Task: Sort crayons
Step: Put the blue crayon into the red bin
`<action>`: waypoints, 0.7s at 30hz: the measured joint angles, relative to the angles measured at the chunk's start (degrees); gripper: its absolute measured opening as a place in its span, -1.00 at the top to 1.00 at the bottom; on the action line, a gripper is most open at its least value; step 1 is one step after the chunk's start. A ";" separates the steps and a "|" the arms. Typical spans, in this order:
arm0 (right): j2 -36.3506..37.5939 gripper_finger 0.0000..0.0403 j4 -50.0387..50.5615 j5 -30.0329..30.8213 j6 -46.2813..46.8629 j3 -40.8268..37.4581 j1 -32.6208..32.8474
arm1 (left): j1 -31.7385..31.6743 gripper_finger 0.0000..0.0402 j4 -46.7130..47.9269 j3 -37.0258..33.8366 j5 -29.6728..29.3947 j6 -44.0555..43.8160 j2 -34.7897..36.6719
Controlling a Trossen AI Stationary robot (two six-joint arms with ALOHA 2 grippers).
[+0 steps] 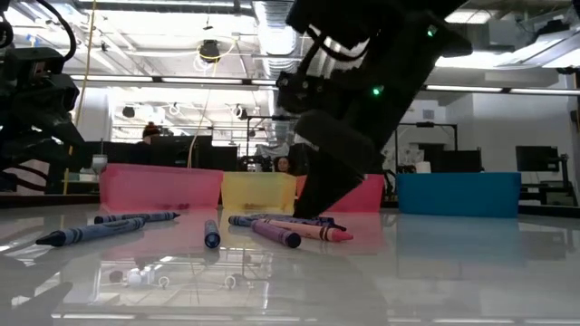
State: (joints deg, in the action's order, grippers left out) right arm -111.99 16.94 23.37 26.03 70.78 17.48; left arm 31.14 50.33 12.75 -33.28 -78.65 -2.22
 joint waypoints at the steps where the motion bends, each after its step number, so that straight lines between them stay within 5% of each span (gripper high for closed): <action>1: -0.04 0.62 -0.06 -0.36 -0.03 -0.30 -0.06 | 0.01 0.18 -0.02 -0.01 -0.01 0.00 0.00; 8: -0.43 0.64 -1.81 -3.32 1.09 -2.43 -0.92 | 0.00 0.18 -0.02 -0.02 0.02 -0.02 0.02; 21: -0.62 0.98 -4.66 -4.42 6.96 -5.17 -1.49 | 0.02 0.18 -0.03 -0.02 -0.01 0.00 0.02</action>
State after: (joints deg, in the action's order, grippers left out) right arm -112.60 12.29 18.95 32.99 65.60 15.99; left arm 31.15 50.29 12.74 -33.29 -78.65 -2.20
